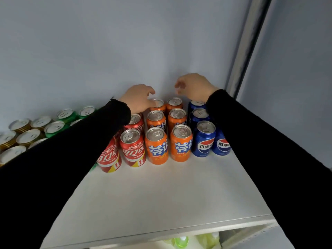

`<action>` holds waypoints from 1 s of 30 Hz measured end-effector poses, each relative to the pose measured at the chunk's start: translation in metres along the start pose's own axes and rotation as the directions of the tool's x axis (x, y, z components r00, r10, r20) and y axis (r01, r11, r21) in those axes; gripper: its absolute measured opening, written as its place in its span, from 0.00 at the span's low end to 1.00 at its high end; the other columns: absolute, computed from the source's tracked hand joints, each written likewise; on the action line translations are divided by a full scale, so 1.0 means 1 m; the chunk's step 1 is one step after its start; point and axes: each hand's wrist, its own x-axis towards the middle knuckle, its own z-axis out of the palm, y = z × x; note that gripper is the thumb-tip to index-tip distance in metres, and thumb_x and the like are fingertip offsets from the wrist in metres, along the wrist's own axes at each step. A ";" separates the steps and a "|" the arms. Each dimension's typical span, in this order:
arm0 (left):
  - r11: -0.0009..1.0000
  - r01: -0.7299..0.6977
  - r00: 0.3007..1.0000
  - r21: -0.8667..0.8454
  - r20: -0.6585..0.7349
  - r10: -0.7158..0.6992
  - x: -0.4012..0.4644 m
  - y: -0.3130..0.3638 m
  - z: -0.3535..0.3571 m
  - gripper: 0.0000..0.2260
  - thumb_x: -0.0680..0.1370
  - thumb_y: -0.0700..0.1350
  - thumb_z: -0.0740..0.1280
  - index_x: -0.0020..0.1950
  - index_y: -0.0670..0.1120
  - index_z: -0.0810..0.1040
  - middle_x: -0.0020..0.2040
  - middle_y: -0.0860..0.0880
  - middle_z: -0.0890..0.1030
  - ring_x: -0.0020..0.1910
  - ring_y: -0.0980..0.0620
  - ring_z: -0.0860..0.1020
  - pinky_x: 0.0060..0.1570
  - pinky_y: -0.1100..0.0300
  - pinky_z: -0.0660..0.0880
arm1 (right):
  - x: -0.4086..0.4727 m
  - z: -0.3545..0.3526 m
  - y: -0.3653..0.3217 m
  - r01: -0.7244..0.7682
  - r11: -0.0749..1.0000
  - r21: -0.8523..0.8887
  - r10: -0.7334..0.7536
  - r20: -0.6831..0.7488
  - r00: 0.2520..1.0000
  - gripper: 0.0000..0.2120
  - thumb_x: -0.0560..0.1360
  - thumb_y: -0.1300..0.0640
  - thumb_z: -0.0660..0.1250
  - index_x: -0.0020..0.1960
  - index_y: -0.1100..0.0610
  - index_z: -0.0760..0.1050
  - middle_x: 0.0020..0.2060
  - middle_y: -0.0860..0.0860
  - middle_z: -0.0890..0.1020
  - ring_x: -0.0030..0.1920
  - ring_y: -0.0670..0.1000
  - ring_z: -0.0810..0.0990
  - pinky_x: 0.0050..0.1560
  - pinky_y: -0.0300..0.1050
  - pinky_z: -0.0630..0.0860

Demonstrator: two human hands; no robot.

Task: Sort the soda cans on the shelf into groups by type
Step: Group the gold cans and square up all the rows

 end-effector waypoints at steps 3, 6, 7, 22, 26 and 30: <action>0.997 0.011 0.997 0.073 0.081 -0.017 0.015 0.003 0.013 0.26 0.77 0.63 0.66 0.68 0.47 0.76 0.65 0.43 0.78 0.63 0.43 0.75 0.59 0.52 0.69 | 0.005 0.018 -0.003 0.015 0.996 -0.091 -0.004 0.127 0.992 0.21 0.78 0.44 0.66 0.66 0.55 0.76 0.61 0.55 0.79 0.60 0.56 0.77 0.52 0.45 0.68; 0.995 -0.026 0.996 0.096 0.090 0.018 0.023 0.007 0.021 0.20 0.77 0.62 0.67 0.54 0.46 0.80 0.56 0.44 0.82 0.57 0.43 0.77 0.53 0.53 0.71 | 0.006 0.031 -0.004 0.034 0.992 -0.126 -0.015 0.144 0.990 0.22 0.76 0.41 0.67 0.61 0.56 0.78 0.56 0.55 0.81 0.54 0.56 0.78 0.47 0.45 0.69; 0.996 -0.031 0.996 0.087 0.085 0.024 0.025 0.007 0.022 0.18 0.77 0.61 0.67 0.52 0.46 0.81 0.53 0.44 0.82 0.56 0.43 0.78 0.52 0.52 0.72 | 0.006 0.033 -0.005 0.038 0.991 -0.129 -0.020 0.135 0.991 0.22 0.75 0.42 0.68 0.61 0.56 0.78 0.55 0.55 0.81 0.54 0.56 0.78 0.47 0.46 0.70; 0.996 -0.067 0.997 0.053 0.053 0.064 0.018 0.036 0.000 0.31 0.78 0.63 0.66 0.76 0.47 0.70 0.74 0.44 0.71 0.72 0.44 0.69 0.68 0.52 0.64 | -0.045 -0.030 0.017 -0.095 0.992 0.088 0.095 -0.001 0.995 0.19 0.75 0.47 0.71 0.63 0.52 0.78 0.59 0.51 0.81 0.58 0.53 0.79 0.58 0.46 0.73; 0.929 -0.370 0.929 -0.011 0.005 0.370 -0.011 0.098 0.006 0.24 0.78 0.60 0.67 0.70 0.49 0.76 0.60 0.45 0.77 0.59 0.46 0.75 0.55 0.55 0.70 | -0.104 -0.041 0.042 -0.209 0.975 0.072 0.208 0.017 0.978 0.18 0.75 0.51 0.72 0.64 0.53 0.78 0.59 0.51 0.81 0.59 0.53 0.79 0.61 0.51 0.74; 0.872 -0.489 0.870 0.030 0.091 0.485 -0.032 0.129 0.025 0.25 0.75 0.65 0.66 0.64 0.48 0.79 0.55 0.47 0.78 0.54 0.47 0.76 0.53 0.49 0.73 | -0.147 -0.026 0.055 -0.260 0.965 0.044 0.257 0.060 0.965 0.22 0.75 0.49 0.72 0.68 0.50 0.76 0.60 0.52 0.80 0.56 0.53 0.77 0.51 0.44 0.69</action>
